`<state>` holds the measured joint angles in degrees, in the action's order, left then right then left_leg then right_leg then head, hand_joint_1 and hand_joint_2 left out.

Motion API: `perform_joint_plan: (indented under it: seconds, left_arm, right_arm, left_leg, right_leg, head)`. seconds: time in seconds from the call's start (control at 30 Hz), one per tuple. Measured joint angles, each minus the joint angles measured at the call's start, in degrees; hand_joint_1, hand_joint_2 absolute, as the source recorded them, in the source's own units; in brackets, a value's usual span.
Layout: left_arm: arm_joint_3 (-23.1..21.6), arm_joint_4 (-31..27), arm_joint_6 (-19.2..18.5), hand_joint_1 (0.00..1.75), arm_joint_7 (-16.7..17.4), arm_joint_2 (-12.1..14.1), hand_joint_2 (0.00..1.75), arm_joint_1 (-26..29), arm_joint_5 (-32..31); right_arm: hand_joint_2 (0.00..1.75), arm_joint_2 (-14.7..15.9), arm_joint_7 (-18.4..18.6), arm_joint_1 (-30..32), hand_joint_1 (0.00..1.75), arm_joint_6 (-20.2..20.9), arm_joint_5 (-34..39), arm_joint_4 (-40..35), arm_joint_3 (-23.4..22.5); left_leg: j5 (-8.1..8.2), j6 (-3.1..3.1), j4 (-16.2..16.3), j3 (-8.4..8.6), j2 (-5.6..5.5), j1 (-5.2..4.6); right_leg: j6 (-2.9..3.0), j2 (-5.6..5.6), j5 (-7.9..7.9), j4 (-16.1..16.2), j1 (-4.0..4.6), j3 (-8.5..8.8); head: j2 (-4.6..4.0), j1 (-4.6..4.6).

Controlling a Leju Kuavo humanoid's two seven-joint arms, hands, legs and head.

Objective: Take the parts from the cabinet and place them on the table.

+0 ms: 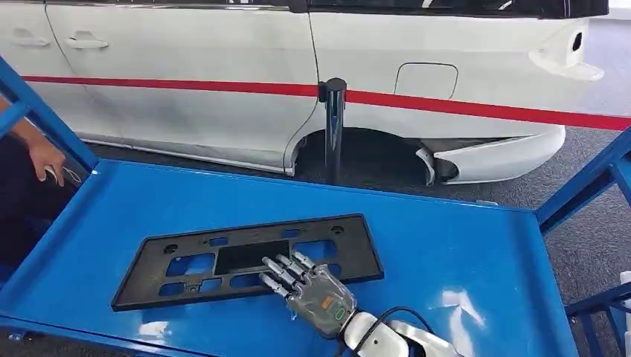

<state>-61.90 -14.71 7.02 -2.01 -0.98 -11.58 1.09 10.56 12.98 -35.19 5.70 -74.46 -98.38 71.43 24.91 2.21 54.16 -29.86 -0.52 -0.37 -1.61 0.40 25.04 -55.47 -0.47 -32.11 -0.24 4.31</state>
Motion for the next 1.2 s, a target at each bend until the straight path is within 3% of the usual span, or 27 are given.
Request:
perform_joint_plan:
  seconds: [0.33, 1.07, 1.1, 1.13, 1.17, 1.2]
  left_arm:
    - [0.1, 0.0, -0.5, 0.00, 0.2, 0.0, 0.00, 0.0, -0.3]
    - [0.1, 0.0, -0.3, 0.00, 0.2, -0.2, 0.00, -0.1, -0.9]
    - [0.1, 0.0, -0.3, 0.00, 0.2, -0.3, 0.00, -0.1, -0.9]
    - [0.1, 0.0, -0.3, 0.00, 0.2, -0.3, 0.00, -0.1, -0.9]
    - [0.1, 0.0, -0.2, 0.00, 0.2, -0.4, 0.00, -0.1, -0.9]
    - [0.1, 0.0, -0.2, 0.00, 0.1, -0.5, 0.00, -0.1, -0.8]
  right_arm:
    - [1.75, 0.0, 4.0, -0.5, 0.00, 2.6, 3.8, 3.8, -3.1]
    - [1.75, 0.0, 4.6, -0.6, 0.00, 3.4, 4.5, 7.2, -4.7]
    - [1.75, 0.0, 4.6, -0.6, 0.63, 3.5, 4.5, 7.2, -4.7]
    - [1.75, 0.0, 4.6, -0.6, 1.61, 3.6, 4.5, 7.2, -4.7]
    - [1.75, 0.0, 4.6, -0.6, 1.75, 3.9, 4.5, 7.2, -4.7]
    - [1.75, 0.0, 4.6, -0.6, 1.75, 4.4, 4.6, 7.2, -4.7]
  left_leg:
    - [0.00, 0.00, 0.0, 0.15, 0.01, 0.00]
    - [0.02, -0.01, 0.0, 0.57, 0.01, 0.00]
    - [0.02, -0.01, 0.0, 0.58, 0.01, 0.00]
    - [0.02, -0.01, 0.0, 0.59, 0.01, 0.00]
    - [0.02, -0.01, 0.0, 0.59, 0.01, 0.00]
    - [0.02, -0.01, 0.0, 0.61, 0.02, 0.00]
  right_leg:
    - [0.00, 0.01, 0.00, 0.0, 0.00, 0.16]
    - [0.00, 0.01, -0.01, 0.0, 0.00, 0.57]
    - [0.00, 0.01, -0.01, 0.0, 0.00, 0.58]
    - [0.00, 0.01, -0.01, 0.0, 0.00, 0.59]
    - [0.00, 0.01, -0.01, 0.0, 0.00, 0.60]
    - [0.00, 0.01, -0.01, 0.0, 0.00, 0.61]
  head:
    - [0.00, 0.00]
    - [0.00, 0.00]
    - [0.00, 0.00]
    - [0.00, -0.02]
    - [0.00, -0.02]
    - [0.00, 0.00]
